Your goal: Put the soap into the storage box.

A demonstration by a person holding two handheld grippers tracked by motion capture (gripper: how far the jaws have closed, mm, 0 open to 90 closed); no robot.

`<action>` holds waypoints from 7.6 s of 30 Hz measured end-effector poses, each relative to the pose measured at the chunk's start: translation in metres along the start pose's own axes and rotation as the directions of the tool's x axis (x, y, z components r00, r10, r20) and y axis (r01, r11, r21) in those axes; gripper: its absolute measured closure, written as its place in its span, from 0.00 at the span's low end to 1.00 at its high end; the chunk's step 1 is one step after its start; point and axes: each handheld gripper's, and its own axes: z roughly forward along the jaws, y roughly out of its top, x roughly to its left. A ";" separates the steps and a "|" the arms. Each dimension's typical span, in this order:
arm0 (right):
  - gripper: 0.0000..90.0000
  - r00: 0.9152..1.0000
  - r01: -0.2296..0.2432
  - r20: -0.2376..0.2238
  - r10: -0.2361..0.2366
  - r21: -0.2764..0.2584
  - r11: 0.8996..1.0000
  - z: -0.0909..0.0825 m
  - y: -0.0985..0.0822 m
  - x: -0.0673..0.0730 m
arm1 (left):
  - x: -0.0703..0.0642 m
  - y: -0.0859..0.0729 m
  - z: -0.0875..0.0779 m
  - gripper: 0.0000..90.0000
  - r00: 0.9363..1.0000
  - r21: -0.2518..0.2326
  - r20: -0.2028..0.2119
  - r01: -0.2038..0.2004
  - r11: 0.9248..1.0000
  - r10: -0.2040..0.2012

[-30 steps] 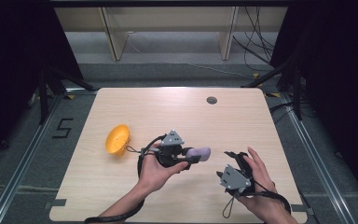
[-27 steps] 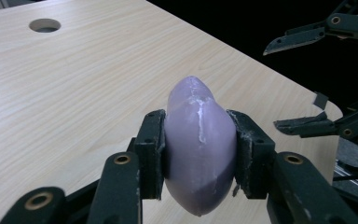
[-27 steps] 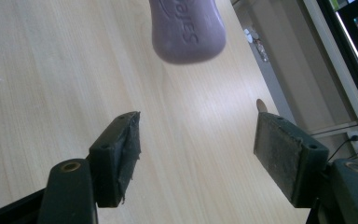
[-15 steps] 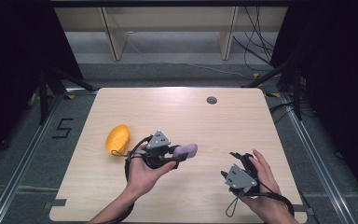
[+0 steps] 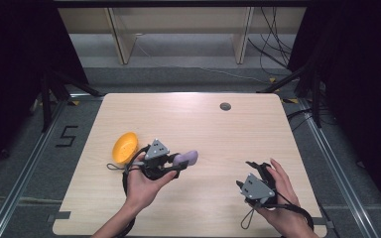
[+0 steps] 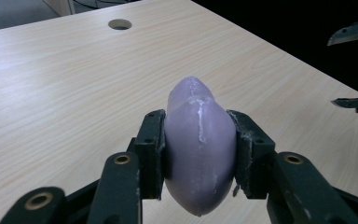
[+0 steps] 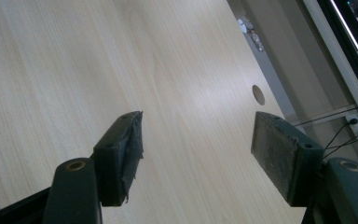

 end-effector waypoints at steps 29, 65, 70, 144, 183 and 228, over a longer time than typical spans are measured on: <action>0.40 1.000 -0.016 -0.005 0.016 -0.008 1.000 0.001 0.000 0.000 | 0.034 0.001 -0.026 0.65 0.991 -0.055 -0.131 0.028 0.998 -0.035; 0.40 0.999 -0.034 0.004 0.034 -0.001 0.999 0.001 -0.001 0.000 | 0.066 0.004 -0.047 0.65 0.961 -0.126 -0.260 0.063 0.990 -0.094; 0.40 1.000 -0.020 0.010 0.020 -0.008 1.000 0.001 -0.001 -0.001 | 0.069 0.004 -0.049 0.65 0.956 -0.121 -0.278 0.059 0.991 -0.091; 0.40 0.999 -0.041 0.004 0.041 -0.005 0.999 0.002 -0.003 0.000 | 0.117 -0.016 -0.062 0.65 0.877 -0.157 -0.454 0.098 0.983 -0.160; 0.39 0.999 -0.046 -0.009 0.046 -0.005 0.999 0.003 -0.002 0.001 | 0.136 -0.045 -0.039 0.65 0.814 -0.102 -0.556 0.132 0.986 -0.167; 0.39 0.999 -0.042 -0.007 0.042 -0.003 0.999 0.003 -0.002 0.002 | 0.145 -0.050 -0.027 0.64 0.840 0.016 -0.522 0.179 0.984 -0.144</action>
